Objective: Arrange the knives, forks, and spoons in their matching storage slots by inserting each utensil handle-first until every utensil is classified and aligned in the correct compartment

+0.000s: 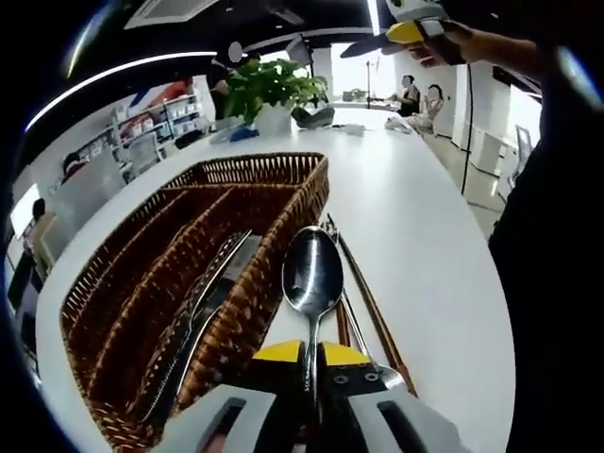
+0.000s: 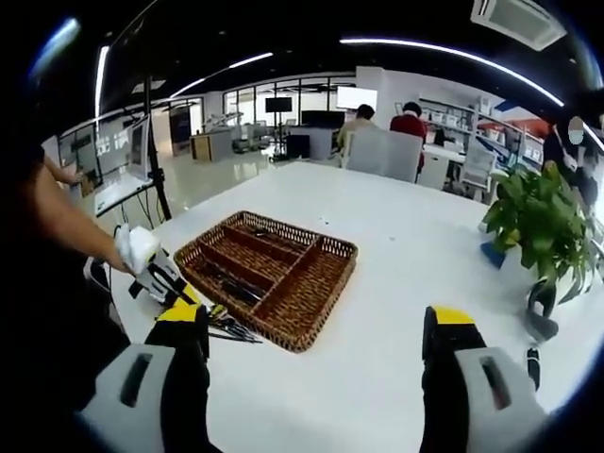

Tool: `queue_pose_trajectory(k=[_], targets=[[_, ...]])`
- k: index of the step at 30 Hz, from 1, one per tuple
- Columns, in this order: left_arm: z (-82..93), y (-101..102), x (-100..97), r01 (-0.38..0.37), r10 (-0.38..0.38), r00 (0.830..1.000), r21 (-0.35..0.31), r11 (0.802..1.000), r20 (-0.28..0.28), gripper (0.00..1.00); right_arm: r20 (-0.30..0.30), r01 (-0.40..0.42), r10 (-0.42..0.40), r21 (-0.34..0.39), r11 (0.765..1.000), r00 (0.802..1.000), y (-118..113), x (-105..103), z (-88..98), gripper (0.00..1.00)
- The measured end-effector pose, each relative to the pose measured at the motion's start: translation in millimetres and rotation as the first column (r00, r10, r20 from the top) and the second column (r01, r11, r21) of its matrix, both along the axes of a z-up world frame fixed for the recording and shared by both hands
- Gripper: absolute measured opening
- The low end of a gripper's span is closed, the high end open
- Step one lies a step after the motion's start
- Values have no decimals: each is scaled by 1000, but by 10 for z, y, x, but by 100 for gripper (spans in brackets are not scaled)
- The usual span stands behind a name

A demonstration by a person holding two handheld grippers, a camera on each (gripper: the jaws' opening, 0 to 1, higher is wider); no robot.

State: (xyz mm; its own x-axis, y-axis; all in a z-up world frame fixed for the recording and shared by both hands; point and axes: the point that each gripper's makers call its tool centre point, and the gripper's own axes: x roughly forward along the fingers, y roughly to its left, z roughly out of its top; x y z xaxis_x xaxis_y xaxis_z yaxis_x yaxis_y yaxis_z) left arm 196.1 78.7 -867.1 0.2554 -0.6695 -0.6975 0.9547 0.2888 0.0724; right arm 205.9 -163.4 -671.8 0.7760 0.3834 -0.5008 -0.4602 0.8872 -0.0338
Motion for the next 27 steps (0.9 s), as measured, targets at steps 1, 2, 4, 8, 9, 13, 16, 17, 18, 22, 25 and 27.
queue_pose_trajectory(k=[1, 2, 4, 8, 9, 13, 16, 17, 18, 22, 25, 27], targets=[[2, 5, -2, -7, 7, 1000, -2, 1000, -7, 5, 1, -2, 2, -1, 1000, 1000, 2, 3, 5, 96], [3, 7, -4, -6, 6, 1000, -3, 1000, -8, 5, 3, -2, 2, -1, 1000, 1000, 3, 6, 6, 96], [5, 12, -9, -5, 5, 1000, -2, 1000, -9, 4, 3, -4, 4, -2, 1000, 1000, 7, 7, 8, 95], [8, 18, -18, -9, 8, 1000, -7, 1000, -21, 5, 1, -7, 7, -6, 1000, 1000, 19, 6, 4, 95], [13, 16, -11, -11, 11, 1000, -10, 1000, -20, 5, 1, -8, 8, -7, 1000, 1000, 23, 6, 5, 95], [29, 11, -2, -16, 15, 1000, -11, 1000, -16, 5, 1, -9, 9, -7, 1000, 1000, 40, 3, -2, 95], [47, -9, -7, -17, 17, 1000, -19, 1000, -19, 4, -2, -10, 10, -8, 1000, 1000, 34, 1, -16, 95], [46, -14, -2, -17, 17, 1000, -21, 1000, -17, 4, -3, -9, 9, -8, 1000, 1000, 32, 1, -19, 95], [47, -16, 0, -16, 16, 1000, -20, 1000, -13, 4, -4, -9, 9, -7, 1000, 1000, 31, 1, -23, 95], [73, -30, 15, -4, 4, 1000, -25, 1000, -4, 2, -3, -10, 10, -8, 1000, 1000, 44, 0, -18, 95], [73, -39, 15, -7, 7, 1000, -29, 1000, -19, 2, -4, -9, 9, -6, 1000, 1000, 49, 1, -17, 95], [75, -39, 20, -20, 19, 999, -32, 999, -35, 2, -3, -9, 9, -5, 1000, 1000, 53, 3, -16, 95]])
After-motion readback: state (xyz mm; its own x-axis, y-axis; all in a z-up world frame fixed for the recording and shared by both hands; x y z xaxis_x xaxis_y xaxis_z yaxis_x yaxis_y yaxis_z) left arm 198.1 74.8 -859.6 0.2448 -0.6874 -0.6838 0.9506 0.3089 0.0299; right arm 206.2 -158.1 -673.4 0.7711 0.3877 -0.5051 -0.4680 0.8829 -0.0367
